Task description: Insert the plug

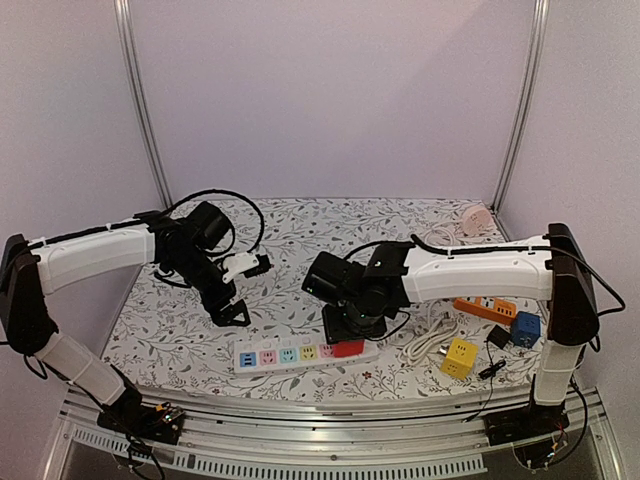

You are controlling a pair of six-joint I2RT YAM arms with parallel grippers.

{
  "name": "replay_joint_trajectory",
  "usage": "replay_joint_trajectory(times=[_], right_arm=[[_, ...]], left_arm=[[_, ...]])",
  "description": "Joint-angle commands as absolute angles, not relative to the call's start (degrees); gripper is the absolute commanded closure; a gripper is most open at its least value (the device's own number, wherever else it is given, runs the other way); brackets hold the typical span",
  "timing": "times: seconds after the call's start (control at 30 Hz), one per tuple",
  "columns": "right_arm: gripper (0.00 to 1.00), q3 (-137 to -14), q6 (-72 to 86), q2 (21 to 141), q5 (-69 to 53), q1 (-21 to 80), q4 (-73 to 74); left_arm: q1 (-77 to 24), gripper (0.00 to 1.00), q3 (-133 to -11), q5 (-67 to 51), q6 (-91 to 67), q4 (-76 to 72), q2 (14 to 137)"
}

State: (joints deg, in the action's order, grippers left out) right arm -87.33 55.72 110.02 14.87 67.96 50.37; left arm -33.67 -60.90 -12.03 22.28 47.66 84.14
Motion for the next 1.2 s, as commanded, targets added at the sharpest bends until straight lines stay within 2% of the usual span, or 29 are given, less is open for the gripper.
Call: replay_joint_trajectory(times=[0.0, 0.37, 1.17], right_arm=[[1.0, -86.4, 55.03, 111.09, 14.41, 68.06, 53.77], [1.0, -94.73, 50.54, 110.46, 17.63, 68.49, 58.57], [1.0, -87.73, 50.27, 112.94, 12.32, 68.48, 51.14]], left_arm=[[-33.31, 0.01, -60.38, -12.19, 22.59, 47.36, 84.37], [-33.31, 0.01, -60.47, -11.75, 22.7, 47.2, 84.82], [-33.31, 0.0, -60.56, -11.56, 22.76, 47.18, 84.99]])
